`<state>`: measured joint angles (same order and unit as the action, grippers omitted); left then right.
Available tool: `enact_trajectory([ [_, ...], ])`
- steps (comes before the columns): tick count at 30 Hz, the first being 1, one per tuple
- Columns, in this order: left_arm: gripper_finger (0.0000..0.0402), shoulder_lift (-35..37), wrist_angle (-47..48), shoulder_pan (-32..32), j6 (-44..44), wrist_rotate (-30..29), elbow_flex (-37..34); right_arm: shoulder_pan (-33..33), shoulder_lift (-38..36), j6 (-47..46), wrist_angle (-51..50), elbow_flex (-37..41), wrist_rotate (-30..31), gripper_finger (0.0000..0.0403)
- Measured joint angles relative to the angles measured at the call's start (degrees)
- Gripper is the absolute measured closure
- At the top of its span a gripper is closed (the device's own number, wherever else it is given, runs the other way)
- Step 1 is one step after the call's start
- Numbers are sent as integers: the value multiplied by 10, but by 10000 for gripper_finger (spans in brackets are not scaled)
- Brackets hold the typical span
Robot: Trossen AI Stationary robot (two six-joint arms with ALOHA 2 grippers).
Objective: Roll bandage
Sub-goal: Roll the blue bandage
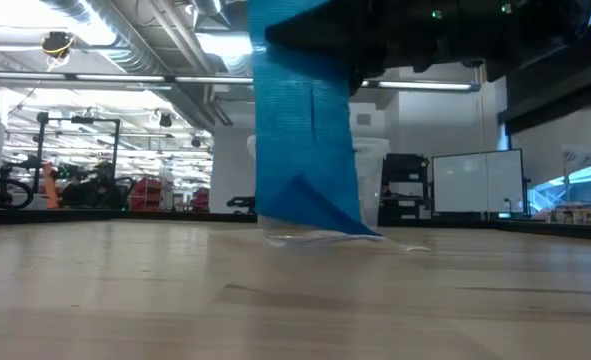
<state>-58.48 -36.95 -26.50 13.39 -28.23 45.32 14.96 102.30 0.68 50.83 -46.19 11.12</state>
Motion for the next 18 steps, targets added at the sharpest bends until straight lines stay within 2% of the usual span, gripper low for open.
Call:
enact_trajectory([
  [4,400,0,0,0,0,0,0,9,0,48,-20,0,19,372],
  [5,400,1,-3,1,1,-1,0,15,-2,69,-24,0,27,387],
  [8,400,8,-9,1,28,-19,5,35,-9,91,-14,0,64,385],
  [13,400,30,-19,4,105,-46,22,69,-19,116,-16,0,77,397],
  [18,400,34,-60,22,177,-63,27,101,-19,118,-16,0,131,398],
])
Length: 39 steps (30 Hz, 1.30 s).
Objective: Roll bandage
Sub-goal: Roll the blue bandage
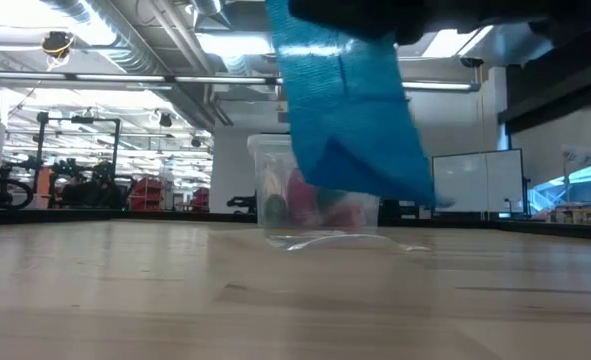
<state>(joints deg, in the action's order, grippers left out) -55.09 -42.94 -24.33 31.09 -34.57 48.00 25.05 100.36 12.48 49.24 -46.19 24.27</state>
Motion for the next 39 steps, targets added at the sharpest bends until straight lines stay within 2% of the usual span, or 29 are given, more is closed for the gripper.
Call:
enact_trajectory([
  [5,400,-8,-24,29,117,-90,0,38,-5,0,-19,-14,47,398],
  [9,400,-16,-37,58,204,-131,0,67,-5,0,-71,-54,54,399],
  [12,400,-25,-35,75,269,-176,0,86,-17,2,-162,-99,71,400],
  [16,400,-28,-32,93,307,-188,-17,95,-41,15,-310,-168,81,400],
  [28,400,-27,-23,114,310,-200,-126,111,-64,63,-585,-400,62,401],
  [33,400,-26,-15,113,273,-200,-160,109,-62,55,-569,-452,20,401],
  [39,400,-42,75,64,190,-200,-165,106,-59,27,-522,-518,-3,402],
])
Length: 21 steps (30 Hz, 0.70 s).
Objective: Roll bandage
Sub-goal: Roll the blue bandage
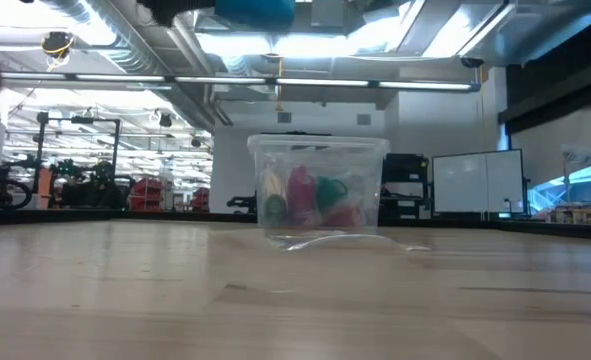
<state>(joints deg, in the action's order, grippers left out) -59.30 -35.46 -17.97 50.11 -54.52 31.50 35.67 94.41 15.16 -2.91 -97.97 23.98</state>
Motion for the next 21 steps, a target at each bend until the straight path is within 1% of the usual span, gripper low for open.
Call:
enact_trajectory([
  [2,400,-20,28,-14,-27,1,0,-12,0,-11,0,-21,-4,402],
  [4,400,-42,37,-34,-58,0,0,-30,0,-25,-5,-38,-8,402],
  [6,400,-68,37,-57,-74,1,0,-56,0,-46,-9,-52,-11,402],
  [10,400,-116,49,-110,-112,3,0,-115,0,-107,-50,-76,-16,402],
  [15,400,-170,46,-168,-183,14,0,-192,0,-168,-61,-84,-63,400],
  [18,400,-193,48,-207,-238,14,3,-240,0,-183,-98,-84,-67,399],
  [21,400,-208,48,-261,-300,21,20,-284,0,-181,-173,-82,-65,401],
])
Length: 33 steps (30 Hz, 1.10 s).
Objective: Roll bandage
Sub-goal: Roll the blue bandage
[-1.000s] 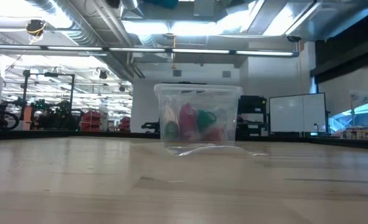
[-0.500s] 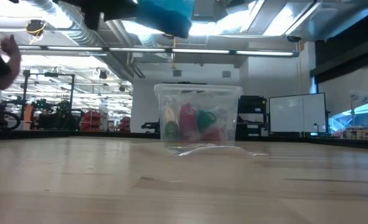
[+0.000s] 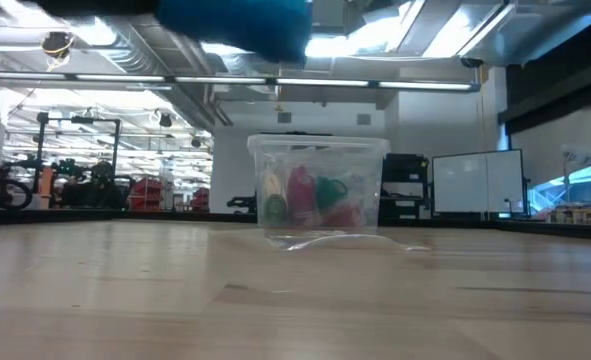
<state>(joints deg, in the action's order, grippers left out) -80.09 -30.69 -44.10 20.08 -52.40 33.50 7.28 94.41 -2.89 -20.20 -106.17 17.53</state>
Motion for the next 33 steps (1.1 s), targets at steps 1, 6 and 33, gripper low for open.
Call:
enact_trajectory([
  [1,400,-3,-1,-17,-8,4,9,-12,0,1,-14,8,3,401],
  [6,400,-7,1,-68,-6,8,52,-59,6,-20,-18,84,-12,385],
  [33,400,-7,198,-33,-315,16,72,-81,37,-272,-167,186,-321,59],
])
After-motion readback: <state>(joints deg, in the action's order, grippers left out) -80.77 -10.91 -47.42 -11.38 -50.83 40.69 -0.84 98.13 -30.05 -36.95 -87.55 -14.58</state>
